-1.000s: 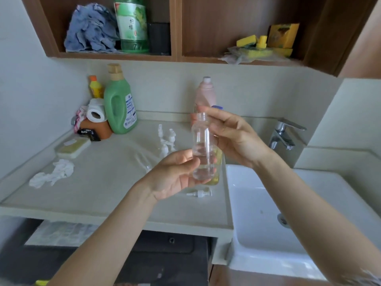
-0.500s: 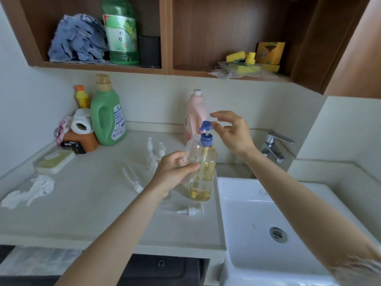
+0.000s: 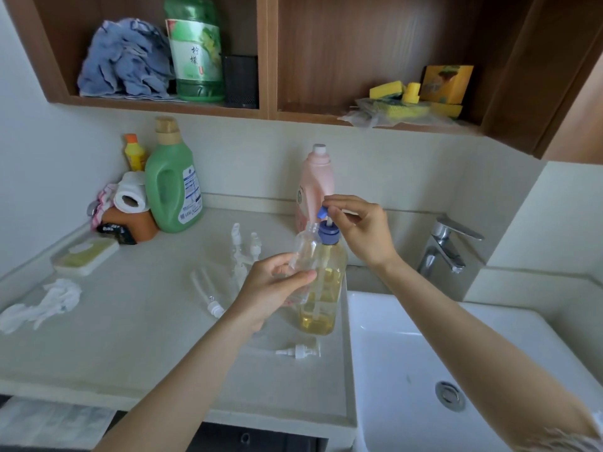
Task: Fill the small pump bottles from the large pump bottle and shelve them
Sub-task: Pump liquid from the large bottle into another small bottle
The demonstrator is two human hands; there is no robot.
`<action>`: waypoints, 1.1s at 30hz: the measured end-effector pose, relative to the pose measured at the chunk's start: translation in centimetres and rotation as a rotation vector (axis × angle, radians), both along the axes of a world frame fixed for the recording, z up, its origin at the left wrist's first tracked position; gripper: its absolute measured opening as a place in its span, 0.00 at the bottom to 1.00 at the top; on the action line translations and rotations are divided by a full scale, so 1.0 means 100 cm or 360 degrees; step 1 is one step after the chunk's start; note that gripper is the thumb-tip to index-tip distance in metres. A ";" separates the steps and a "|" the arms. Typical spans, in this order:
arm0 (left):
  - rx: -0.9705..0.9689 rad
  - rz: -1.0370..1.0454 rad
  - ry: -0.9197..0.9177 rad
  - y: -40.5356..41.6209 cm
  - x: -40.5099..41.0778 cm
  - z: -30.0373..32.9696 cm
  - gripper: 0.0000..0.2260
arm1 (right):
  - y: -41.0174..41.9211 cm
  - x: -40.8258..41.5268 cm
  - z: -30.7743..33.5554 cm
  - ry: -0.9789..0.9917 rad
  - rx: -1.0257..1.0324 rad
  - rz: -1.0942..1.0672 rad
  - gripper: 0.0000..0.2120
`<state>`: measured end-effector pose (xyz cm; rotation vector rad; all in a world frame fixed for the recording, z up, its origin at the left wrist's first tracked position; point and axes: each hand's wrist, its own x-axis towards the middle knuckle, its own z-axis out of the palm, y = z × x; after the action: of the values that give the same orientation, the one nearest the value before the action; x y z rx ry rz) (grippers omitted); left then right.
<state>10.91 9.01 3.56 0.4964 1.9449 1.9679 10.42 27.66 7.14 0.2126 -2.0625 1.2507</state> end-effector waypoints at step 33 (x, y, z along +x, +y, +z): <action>-0.0018 0.0207 0.0216 0.012 0.002 0.014 0.18 | 0.002 -0.009 -0.022 0.0560 0.0600 -0.0057 0.15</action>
<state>11.11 10.20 5.00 0.5254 2.1187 2.0491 9.54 27.87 4.93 0.5265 -1.9606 0.7297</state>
